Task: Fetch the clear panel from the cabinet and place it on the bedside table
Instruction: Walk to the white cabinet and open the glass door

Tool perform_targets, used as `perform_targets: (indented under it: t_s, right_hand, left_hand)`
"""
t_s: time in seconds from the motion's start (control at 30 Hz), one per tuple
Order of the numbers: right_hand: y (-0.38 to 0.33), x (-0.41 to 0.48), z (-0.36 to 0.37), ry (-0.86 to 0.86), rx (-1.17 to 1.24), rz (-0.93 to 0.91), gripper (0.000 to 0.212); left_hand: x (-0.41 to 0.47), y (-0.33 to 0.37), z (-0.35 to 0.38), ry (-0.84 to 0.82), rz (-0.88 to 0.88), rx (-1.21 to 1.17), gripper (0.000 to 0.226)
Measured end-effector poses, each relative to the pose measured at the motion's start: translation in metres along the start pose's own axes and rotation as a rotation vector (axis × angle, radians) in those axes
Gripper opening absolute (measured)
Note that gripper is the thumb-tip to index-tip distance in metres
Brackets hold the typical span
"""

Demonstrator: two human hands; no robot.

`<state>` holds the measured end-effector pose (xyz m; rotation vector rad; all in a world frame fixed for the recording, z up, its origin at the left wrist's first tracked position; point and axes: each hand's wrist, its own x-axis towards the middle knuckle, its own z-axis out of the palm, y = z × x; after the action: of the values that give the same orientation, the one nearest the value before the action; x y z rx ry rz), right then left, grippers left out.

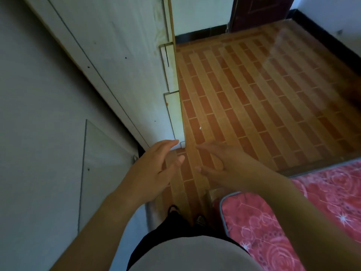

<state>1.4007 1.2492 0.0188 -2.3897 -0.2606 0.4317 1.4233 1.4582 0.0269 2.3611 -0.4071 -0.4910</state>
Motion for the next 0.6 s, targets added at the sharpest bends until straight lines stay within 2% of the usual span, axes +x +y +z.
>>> perform_targets:
  t_s: [0.1,0.23,0.4,0.6]
  right_hand:
    - [0.016,0.028,-0.019,0.031,-0.003,0.051,0.057]
    - [0.037,0.064,-0.047,0.158,0.000,0.104,0.054]
    - [0.060,0.100,-0.080,0.225,-0.004,0.220,0.064]
    - [0.093,0.117,-0.117,0.301,0.056,0.391,0.062]
  left_hand:
    - [0.052,0.002,-0.010,-0.035,0.021,0.000,0.063]
    - [0.127,0.005,-0.016,-0.108,0.109,0.063,0.069]
    - [0.208,0.011,-0.030,-0.196,0.226,0.121,0.067]
    - [0.296,0.042,-0.021,-0.352,0.347,0.146,0.060]
